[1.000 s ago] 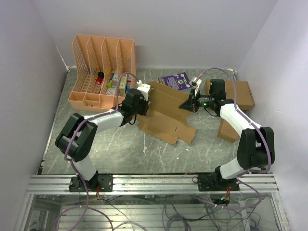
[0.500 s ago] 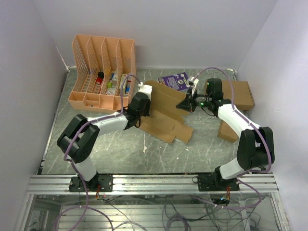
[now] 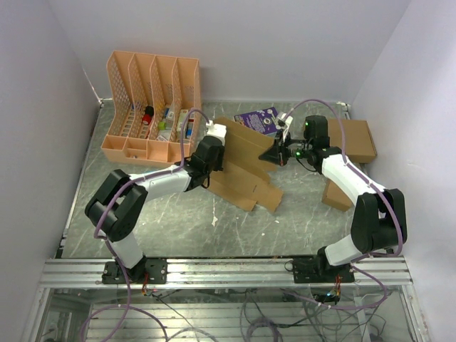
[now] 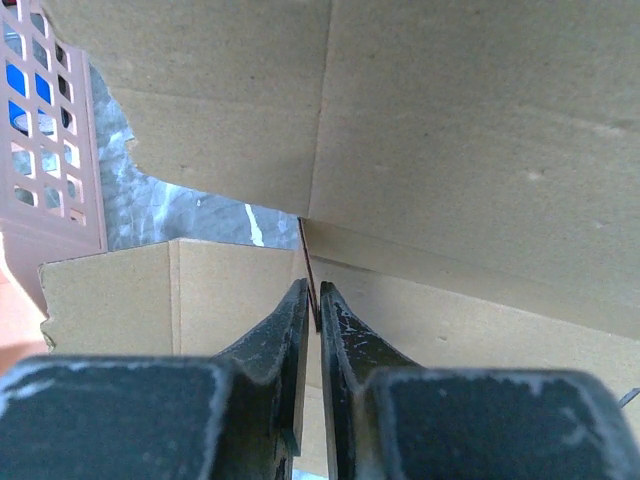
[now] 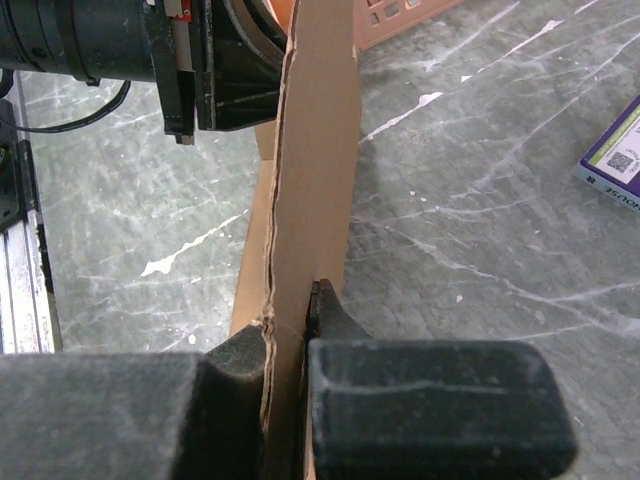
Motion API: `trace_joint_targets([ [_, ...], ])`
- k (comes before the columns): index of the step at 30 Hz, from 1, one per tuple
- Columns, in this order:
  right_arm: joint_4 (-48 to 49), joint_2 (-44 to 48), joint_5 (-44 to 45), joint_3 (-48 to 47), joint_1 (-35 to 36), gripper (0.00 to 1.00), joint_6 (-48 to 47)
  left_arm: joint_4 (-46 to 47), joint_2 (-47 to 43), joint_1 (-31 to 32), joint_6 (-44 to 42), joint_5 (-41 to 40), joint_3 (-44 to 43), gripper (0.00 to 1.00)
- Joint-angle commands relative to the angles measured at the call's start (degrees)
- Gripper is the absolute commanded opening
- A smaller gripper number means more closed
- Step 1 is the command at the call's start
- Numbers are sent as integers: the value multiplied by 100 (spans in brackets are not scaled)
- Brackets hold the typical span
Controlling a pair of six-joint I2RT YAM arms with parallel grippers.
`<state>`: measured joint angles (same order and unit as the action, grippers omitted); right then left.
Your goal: Fold the paper box
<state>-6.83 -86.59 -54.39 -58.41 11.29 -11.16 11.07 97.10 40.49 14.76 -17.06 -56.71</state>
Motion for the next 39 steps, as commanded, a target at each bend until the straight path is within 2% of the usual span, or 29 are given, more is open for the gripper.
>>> trace_joint_targets([
  [1, 114, 112, -9, 71, 73, 0, 105, 218, 14, 125, -26, 354, -329, 19],
  [7, 21, 151, 146, 42, 67, 0, 16, 130, -1, 123, -24, 374, -366, 23],
  [17, -73, 250, 337, -12, -66, 0, -79, 159, -482, 103, -29, 461, -94, 41],
  [27, -34, 391, 226, -10, -523, 0, -7, 211, -1652, -75, 131, 819, 665, 54],
  [31, 16, 463, 150, -4, -770, 0, 90, 509, -2298, -79, 322, 1687, 1115, 56],
  [33, 56, 493, 65, -11, -904, 0, 198, 760, -2380, -65, 556, 2508, 1247, 57],
  [35, 88, 507, -1, -27, -1019, 0, 321, 785, -2319, 62, 831, 2922, 1257, 58],
  [39, 170, 515, -99, -34, -1158, 0, 607, 635, -1988, 730, 1095, 2907, 1062, 60],
])
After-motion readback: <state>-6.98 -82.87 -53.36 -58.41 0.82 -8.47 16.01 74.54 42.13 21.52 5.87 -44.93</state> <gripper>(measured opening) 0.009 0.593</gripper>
